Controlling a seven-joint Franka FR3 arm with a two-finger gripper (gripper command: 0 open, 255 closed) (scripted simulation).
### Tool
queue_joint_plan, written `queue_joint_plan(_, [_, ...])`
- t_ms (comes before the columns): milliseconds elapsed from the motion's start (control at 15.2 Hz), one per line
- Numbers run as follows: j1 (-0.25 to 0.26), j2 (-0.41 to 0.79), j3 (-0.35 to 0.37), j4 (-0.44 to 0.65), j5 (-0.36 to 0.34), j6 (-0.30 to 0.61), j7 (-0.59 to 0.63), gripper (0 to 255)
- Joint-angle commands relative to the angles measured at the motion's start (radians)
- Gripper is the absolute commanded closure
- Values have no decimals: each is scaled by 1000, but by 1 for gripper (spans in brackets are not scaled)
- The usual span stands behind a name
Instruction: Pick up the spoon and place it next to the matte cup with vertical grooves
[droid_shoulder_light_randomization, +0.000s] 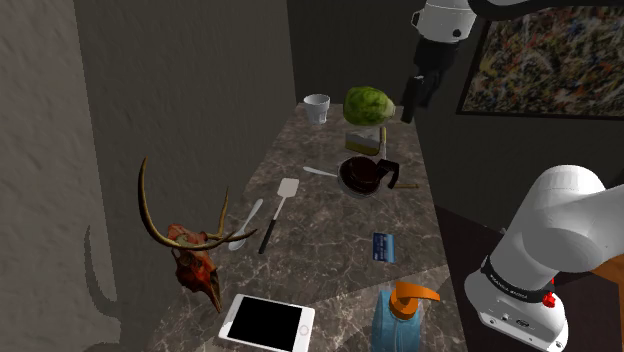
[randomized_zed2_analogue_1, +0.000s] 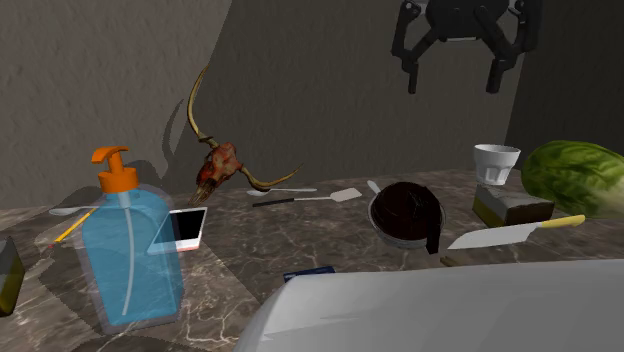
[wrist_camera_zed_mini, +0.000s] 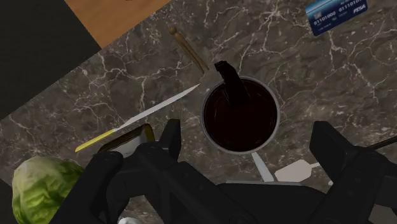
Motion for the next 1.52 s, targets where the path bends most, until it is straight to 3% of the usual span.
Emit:
queue_joint_plan(0, [0, 0, 0, 0, 0, 0, 0, 0])
queue_joint_plan(462, [-4, 101, 147, -50, 124, 130, 281, 0])
queue_joint_plan(858, [-14, 252, 269, -30, 207, 259, 512, 0])
queue_joint_plan(1452, [-49, 563, 429, 104, 237, 447, 861, 0])
